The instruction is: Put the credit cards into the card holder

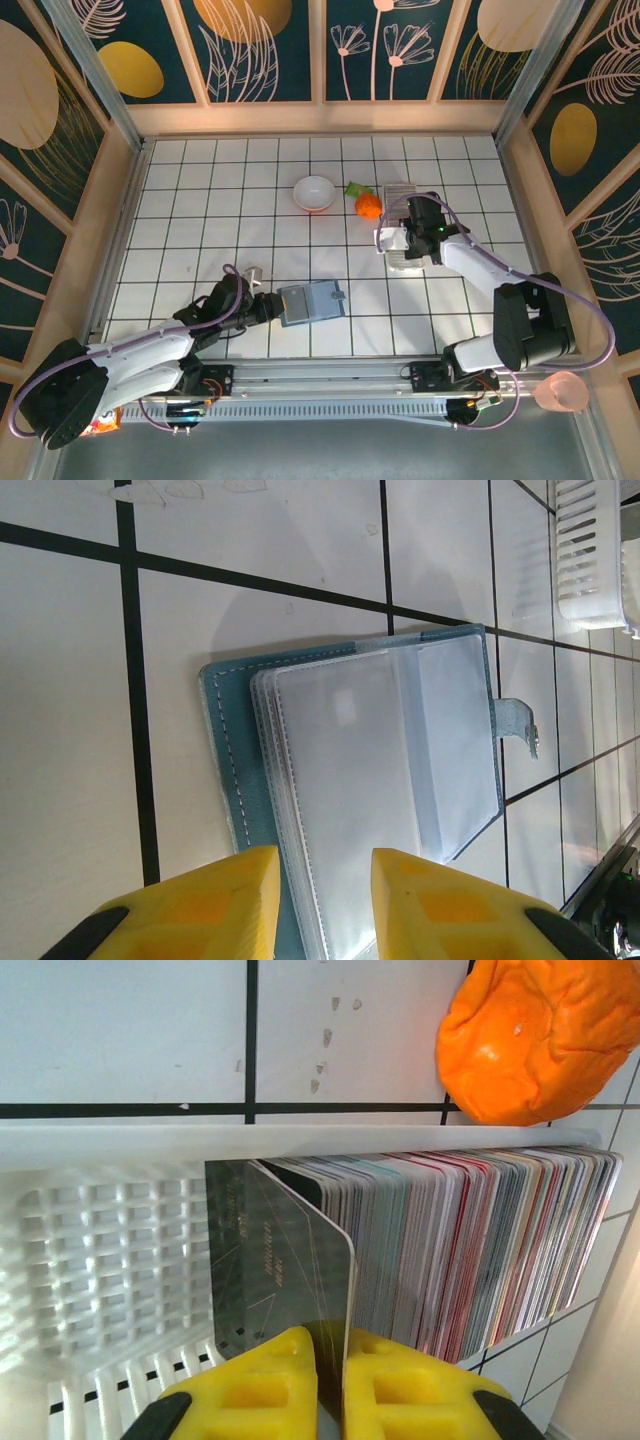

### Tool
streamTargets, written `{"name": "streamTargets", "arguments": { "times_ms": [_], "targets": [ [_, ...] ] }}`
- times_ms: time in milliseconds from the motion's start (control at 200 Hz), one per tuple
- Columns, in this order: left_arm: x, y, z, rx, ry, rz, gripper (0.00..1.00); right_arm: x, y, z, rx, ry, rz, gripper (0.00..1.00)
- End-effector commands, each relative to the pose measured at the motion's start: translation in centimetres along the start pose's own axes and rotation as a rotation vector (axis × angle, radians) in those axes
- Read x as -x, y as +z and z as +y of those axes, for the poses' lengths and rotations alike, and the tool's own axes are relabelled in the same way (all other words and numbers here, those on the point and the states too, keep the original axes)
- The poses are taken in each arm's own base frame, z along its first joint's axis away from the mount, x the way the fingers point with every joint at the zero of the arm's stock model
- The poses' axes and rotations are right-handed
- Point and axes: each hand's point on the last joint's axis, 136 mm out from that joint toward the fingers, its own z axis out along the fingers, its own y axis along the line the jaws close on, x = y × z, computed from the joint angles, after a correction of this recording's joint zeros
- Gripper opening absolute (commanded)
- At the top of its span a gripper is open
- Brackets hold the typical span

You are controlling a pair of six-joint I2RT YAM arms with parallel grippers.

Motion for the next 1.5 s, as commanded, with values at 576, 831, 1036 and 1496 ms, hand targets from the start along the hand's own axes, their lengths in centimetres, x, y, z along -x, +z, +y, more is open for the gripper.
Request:
{"name": "streamTargets", "arguments": {
  "times_ms": [576, 831, 1036, 1496],
  "targets": [
    [0.5, -0.5, -0.2, -0.008, -0.023, -0.038, 0.29, 11.3, -14.2, -1.6, 0.039, 0.747, -0.489, 0.0],
    [0.2, -0.7, -0.6, -0.039, -0.038, -0.026, 0.27, 15.9, -13.0, 1.9, 0.591, 1.628, -0.475, 0.0],
    [-0.1, -0.5, -0.9, -0.065, -0.054, -0.014, 0.24, 20.5, -11.5, 6.7, 0.834, 1.838, -0.484, 0.0],
    [-0.2, 0.1, -0.8, -0.045, -0.021, 0.015, 0.2, 14.8, -10.8, 0.7, 0.183, 1.241, -0.242, 0.0]
  ]
}}
